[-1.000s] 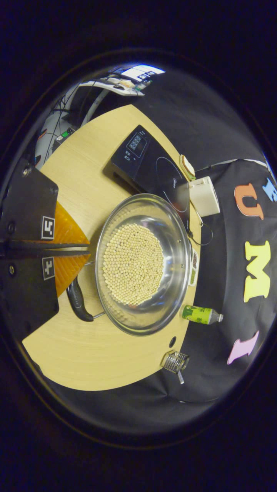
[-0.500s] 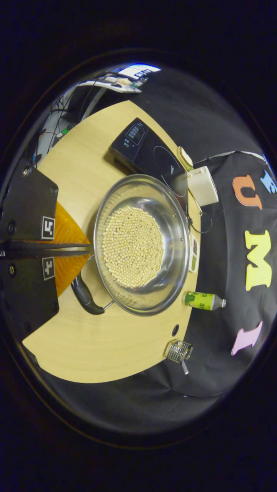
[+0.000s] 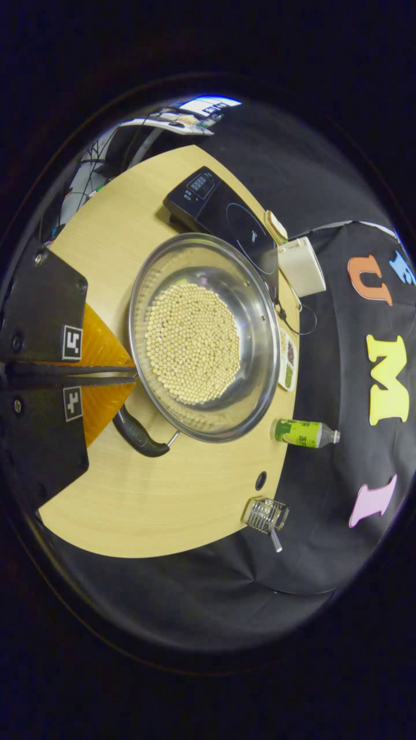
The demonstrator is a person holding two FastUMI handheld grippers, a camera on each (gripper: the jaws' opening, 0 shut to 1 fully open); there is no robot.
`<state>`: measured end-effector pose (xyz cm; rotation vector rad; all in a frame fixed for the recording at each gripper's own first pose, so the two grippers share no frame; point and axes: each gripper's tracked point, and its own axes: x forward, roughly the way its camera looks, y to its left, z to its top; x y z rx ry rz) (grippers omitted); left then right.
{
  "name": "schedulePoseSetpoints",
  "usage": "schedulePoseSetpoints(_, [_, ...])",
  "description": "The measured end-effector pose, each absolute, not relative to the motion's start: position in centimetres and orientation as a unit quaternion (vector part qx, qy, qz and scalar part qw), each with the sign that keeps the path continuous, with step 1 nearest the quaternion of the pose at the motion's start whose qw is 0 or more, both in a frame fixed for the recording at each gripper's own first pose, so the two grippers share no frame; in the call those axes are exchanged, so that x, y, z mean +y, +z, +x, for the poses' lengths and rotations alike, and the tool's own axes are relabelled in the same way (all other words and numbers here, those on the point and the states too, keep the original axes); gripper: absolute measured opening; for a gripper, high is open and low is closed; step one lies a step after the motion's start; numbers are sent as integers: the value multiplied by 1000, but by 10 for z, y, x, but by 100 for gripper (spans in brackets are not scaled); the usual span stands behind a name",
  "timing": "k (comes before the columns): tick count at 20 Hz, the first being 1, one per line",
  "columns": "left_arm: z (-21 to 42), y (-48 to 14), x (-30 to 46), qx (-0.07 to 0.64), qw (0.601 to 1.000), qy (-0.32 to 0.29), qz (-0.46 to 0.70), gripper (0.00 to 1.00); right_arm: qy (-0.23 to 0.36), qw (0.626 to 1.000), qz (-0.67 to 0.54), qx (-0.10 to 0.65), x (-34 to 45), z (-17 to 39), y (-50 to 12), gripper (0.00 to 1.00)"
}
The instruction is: First push the handle of the pot to place it horizontally, then grasp the pot with both hands and set it on the induction cooktop.
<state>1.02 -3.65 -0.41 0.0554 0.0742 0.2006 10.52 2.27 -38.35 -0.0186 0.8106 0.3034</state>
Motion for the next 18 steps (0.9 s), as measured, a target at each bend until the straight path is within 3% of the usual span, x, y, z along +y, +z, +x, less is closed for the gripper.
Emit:
schedulePoseSetpoints(7, [12,-8,-52,43,991,127,27,96,160,906,-33,391,-7,128,-383,1])
schedulePoseSetpoints(11, [13,-14,-57,50,988,144,26,96,159,906,-45,390,-26,146,-384,7])
schedulePoseSetpoints(14, [12,-13,-58,52,986,155,26,96,158,906,-53,390,-37,160,-384,4])
schedulePoseSetpoints(16, [12,-15,-60,55,985,160,27,96,155,906,-50,390,-43,168,-383,7])
schedulePoseSetpoints(18, [12,-13,-62,55,985,160,29,96,153,908,-50,386,-47,175,-383,4])
